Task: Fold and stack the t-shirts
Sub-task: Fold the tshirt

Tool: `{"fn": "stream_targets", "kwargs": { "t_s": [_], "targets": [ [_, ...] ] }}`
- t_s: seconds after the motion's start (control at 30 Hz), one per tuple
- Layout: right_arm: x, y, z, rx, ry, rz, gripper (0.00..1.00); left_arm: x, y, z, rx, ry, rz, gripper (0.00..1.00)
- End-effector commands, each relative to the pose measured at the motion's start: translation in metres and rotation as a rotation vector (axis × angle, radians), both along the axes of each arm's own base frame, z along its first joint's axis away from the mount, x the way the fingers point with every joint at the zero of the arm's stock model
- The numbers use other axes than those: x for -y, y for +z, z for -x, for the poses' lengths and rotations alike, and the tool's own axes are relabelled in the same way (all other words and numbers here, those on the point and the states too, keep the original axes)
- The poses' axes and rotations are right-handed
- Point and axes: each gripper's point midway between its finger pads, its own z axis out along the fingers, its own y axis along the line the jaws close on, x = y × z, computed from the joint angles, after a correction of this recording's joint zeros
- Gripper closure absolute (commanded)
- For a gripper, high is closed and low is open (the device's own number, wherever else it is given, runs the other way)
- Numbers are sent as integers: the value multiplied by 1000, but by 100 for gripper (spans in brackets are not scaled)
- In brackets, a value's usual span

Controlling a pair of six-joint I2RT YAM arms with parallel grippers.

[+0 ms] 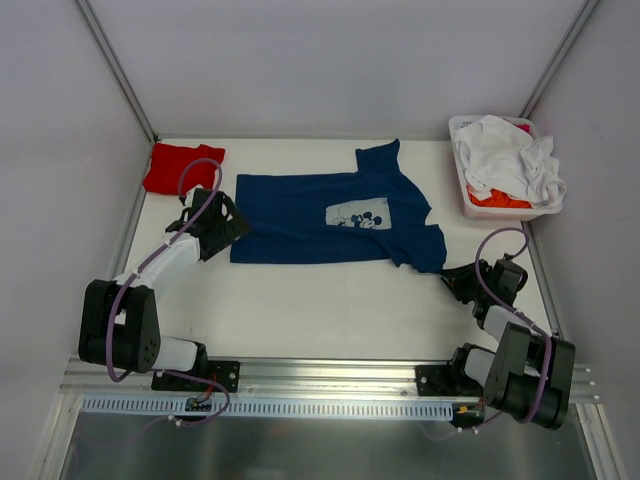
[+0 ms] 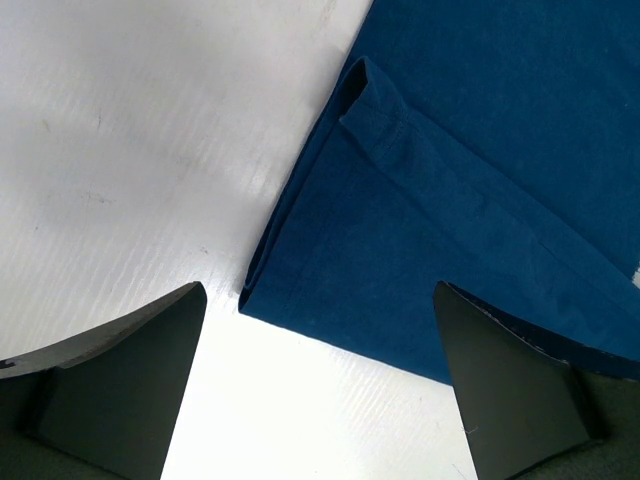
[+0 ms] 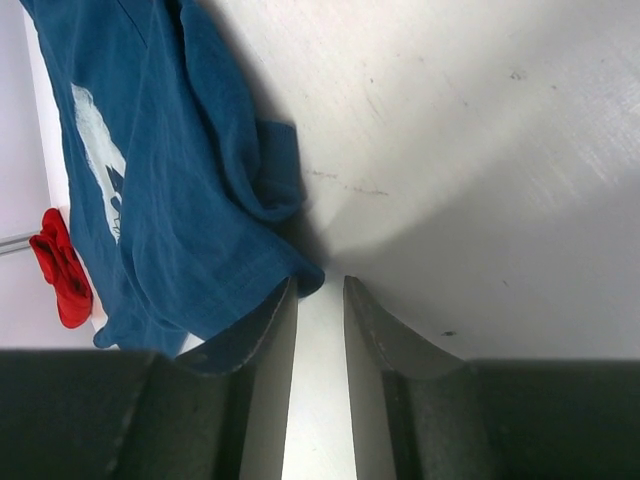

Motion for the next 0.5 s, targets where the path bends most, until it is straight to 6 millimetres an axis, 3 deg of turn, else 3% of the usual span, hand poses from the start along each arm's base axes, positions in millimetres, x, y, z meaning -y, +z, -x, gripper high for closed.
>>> {"fn": "stream_targets", "kwargs": {
  "t_s": [0.0,0.17,0.37,0.4,0.47],
  "targets": [
    [4,11,-12,58,20,24,71,5,7,3,22,-22,7,1],
    [4,9,-17,67,24,16,73,5,5,4,16,-20,8,1],
    [4,7,-24,72,27,-6,89,5,3,3,11,-21,9,1],
    [5,8,-26,76,26,-6,99,5,2,3,8,-21,8,1],
    [3,7,-26,76,28,-20,100,6,1,3,4,-23,7,1]
  ]
}}
